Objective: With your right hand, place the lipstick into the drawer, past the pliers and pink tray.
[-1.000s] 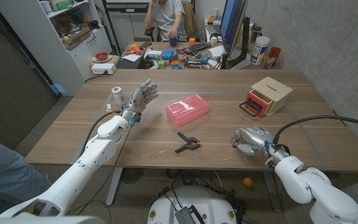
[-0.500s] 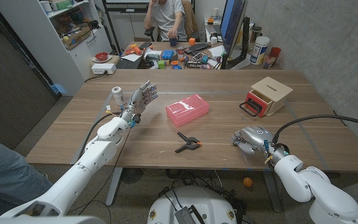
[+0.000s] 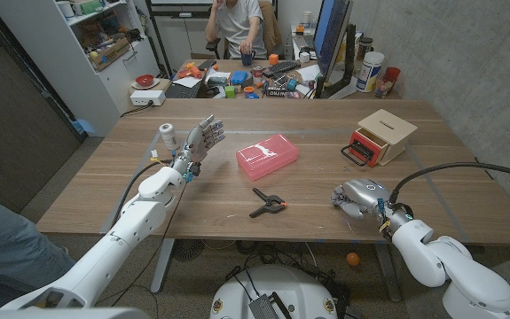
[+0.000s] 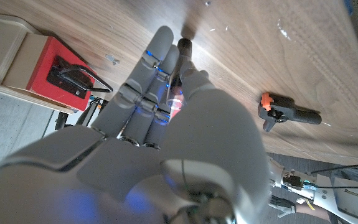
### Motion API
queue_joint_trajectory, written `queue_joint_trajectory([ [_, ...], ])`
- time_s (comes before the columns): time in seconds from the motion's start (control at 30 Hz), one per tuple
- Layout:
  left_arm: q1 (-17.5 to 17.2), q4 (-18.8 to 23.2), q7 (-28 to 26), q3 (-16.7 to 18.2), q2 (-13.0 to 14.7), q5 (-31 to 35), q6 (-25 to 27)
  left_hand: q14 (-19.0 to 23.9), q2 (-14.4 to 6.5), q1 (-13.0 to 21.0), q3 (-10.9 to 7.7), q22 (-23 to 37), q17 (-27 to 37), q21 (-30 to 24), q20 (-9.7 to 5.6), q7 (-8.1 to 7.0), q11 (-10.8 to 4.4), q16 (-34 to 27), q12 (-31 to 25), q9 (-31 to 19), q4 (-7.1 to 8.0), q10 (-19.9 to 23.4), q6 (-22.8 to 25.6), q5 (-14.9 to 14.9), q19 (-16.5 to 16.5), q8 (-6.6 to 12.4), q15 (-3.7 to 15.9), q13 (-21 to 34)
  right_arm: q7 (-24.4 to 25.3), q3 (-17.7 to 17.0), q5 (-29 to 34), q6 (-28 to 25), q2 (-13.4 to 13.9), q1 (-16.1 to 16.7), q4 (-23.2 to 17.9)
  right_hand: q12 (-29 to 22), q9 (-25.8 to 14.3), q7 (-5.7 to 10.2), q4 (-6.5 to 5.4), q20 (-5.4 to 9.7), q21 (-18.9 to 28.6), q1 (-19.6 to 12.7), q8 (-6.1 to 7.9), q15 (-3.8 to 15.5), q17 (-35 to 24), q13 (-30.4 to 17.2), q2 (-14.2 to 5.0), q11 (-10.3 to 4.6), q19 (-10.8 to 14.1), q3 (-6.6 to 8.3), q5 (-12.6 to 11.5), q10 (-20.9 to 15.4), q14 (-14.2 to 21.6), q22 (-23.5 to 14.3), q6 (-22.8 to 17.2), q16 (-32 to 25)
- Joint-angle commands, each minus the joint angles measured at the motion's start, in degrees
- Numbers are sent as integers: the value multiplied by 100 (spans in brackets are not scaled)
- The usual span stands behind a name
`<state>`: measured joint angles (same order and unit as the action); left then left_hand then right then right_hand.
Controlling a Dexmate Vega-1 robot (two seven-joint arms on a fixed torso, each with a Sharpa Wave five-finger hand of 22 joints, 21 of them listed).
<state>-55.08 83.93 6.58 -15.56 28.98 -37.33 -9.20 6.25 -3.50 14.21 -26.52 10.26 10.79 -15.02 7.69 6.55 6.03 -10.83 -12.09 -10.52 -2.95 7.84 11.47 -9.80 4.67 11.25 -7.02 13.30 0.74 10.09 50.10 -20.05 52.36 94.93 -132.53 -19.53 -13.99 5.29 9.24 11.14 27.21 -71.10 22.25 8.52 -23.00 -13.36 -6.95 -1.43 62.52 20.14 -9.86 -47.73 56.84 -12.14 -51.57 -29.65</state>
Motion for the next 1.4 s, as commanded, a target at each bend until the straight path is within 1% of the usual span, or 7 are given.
queue_joint_trajectory([
  [0.03,45,-13,23,-62,4,24,51,10,0,-30,-28,14,8,17,16,2,8,-31,-36,-20,-38,5,57,-26,23,3,-40,9,-36,-140,72,-56,53,79,-182,-91,-12,-34,-31,40,90,-57,-16,502,-45,-12,-48,-397,46,-2,-29,-541,117,-27,22,16],
  [0.27,43,33,-112,-88,8,170,5,16,-2,-33,-28,15,8,24,20,0,9,-33,-40,-20,-43,11,59,-26,28,1,-41,5,-138,-188,287,-131,64,51,-306,-78,-16,-40,-59,53,158,-46,-18,500,-62,-4,-72,-442,54,-15,-32,-566,159,-36,9,66],
  [0.43,21,109,-138,-60,39,174,-15,10,-6,-36,-29,15,7,30,15,-3,1,-30,-43,-20,-50,16,46,-27,36,-5,-30,1,-204,-252,345,-108,52,-3,-363,-78,-18,-18,-84,55,187,-22,-16,490,-73,-1,-88,-430,43,-25,-36,-593,187,-40,-5,88],
  [0.9,-17,230,-203,-54,109,203,-35,14,-14,-41,-32,16,5,50,8,-7,-7,-31,-40,-20,-64,5,42,-27,37,-10,-20,-9,-352,-599,207,96,6,-181,-472,-59,-23,-4,-97,62,291,-7,-4,497,-119,7,-100,-442,44,-47,-49,-635,294,-48,-54,135],
  [1.07,-27,222,-210,-54,107,197,-56,6,-15,-44,-32,16,5,58,5,-12,-14,-28,-43,-20,-70,9,41,-26,37,-11,-14,-12,-402,-715,324,107,27,-207,-527,-56,-25,-11,-101,62,324,-3,-10,491,-132,10,-106,-436,55,-51,-52,-654,323,-50,-43,149],
  [1.27,-29,217,-217,-57,104,192,-69,-7,-17,-47,-32,16,5,64,0,-15,-16,-23,-44,-20,-76,10,35,-26,42,-14,-13,-16,-481,-858,320,191,12,-319,-553,-45,-25,-9,-122,62,364,27,1,488,-147,13,-112,-455,62,-63,-53,-663,362,-50,-73,168],
  [1.4,-26,195,-207,-60,93,181,-88,-5,-17,-50,-31,16,4,71,3,-19,-19,-24,-41,-20,-81,0,19,-26,41,-21,-12,-19,-628,-892,255,205,-12,-494,-553,-40,-25,-12,-129,61,381,39,-1,485,-154,15,-113,-462,63,-68,-54,-666,377,-51,-72,178],
])
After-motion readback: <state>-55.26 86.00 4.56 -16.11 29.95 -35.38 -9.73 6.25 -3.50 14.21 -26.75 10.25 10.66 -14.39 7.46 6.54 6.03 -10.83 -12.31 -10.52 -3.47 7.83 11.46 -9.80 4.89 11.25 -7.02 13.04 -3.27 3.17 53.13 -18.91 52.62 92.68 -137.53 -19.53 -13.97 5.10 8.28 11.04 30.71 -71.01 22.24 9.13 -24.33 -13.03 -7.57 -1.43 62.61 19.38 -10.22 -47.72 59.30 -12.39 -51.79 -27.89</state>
